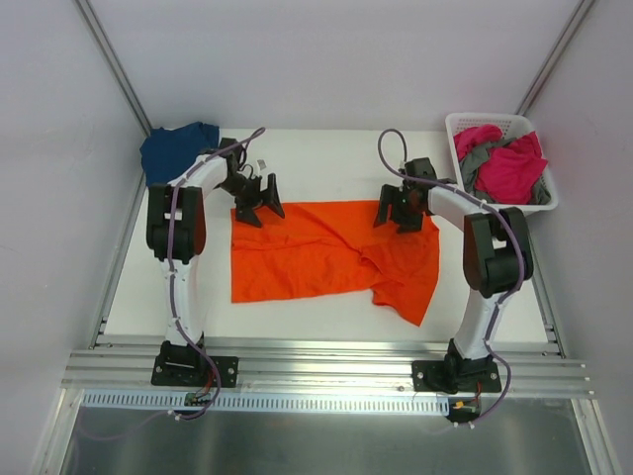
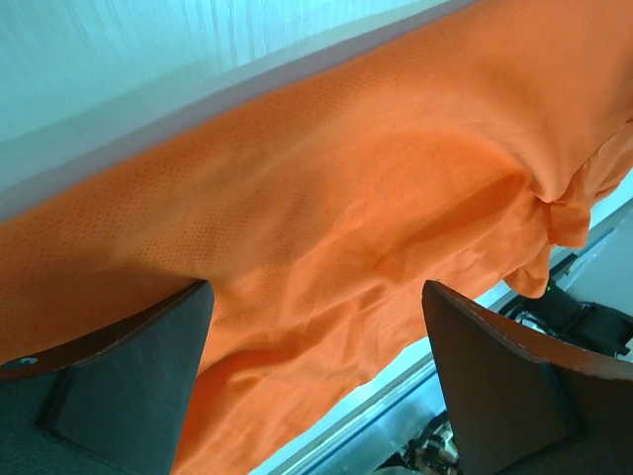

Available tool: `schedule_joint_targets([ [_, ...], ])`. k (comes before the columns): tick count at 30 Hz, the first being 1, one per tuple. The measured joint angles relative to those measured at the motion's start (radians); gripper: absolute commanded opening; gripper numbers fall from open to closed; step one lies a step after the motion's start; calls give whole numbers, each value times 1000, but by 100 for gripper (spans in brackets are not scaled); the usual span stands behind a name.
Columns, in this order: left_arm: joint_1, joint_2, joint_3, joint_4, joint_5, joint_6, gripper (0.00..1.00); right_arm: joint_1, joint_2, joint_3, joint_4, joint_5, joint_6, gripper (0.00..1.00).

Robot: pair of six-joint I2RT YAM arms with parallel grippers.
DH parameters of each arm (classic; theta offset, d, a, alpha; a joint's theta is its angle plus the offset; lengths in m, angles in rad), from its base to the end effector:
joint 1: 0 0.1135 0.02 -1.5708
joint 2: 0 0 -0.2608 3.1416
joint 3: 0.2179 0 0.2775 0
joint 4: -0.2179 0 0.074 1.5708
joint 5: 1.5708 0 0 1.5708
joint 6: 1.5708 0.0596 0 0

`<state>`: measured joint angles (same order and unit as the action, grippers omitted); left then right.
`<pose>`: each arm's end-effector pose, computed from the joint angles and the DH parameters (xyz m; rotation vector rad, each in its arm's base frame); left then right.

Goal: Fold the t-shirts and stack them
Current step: Fold the tshirt

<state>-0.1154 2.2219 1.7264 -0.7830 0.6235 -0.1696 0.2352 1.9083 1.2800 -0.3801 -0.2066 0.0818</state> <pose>0.4730 -0.0899 0.1277 0.0568 2.7957 -0.9494 0.4167 0.1124 0.1369 -0.2760 2.5790 0.3836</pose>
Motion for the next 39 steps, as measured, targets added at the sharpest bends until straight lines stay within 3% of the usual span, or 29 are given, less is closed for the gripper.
schedule_joint_targets([
  [6, 19, 69, 134, -10, -22, -2, 99, -3, 115, 159, 2, 0, -8, 79],
  [13, 25, 142, 275, 0, -74, 6, 99, -3, 198, 282, 9, 2, -14, 80],
  [25, 26, 189, 367, 1, -111, 38, 99, -3, 195, 262, 51, 1, -24, 81],
  [28, 25, 188, 368, 1, -112, 51, 99, -3, 185, 251, 56, 1, -31, 84],
  [29, 24, 186, 366, 2, -114, 54, 99, -3, 177, 245, 55, 1, -33, 99],
  [34, 18, 92, 260, 15, -172, 62, 99, 0, 72, 178, 34, 17, -55, 97],
  [39, 17, -152, 103, 11, -231, 74, 99, 13, -157, 80, -1, 19, -76, 97],
])
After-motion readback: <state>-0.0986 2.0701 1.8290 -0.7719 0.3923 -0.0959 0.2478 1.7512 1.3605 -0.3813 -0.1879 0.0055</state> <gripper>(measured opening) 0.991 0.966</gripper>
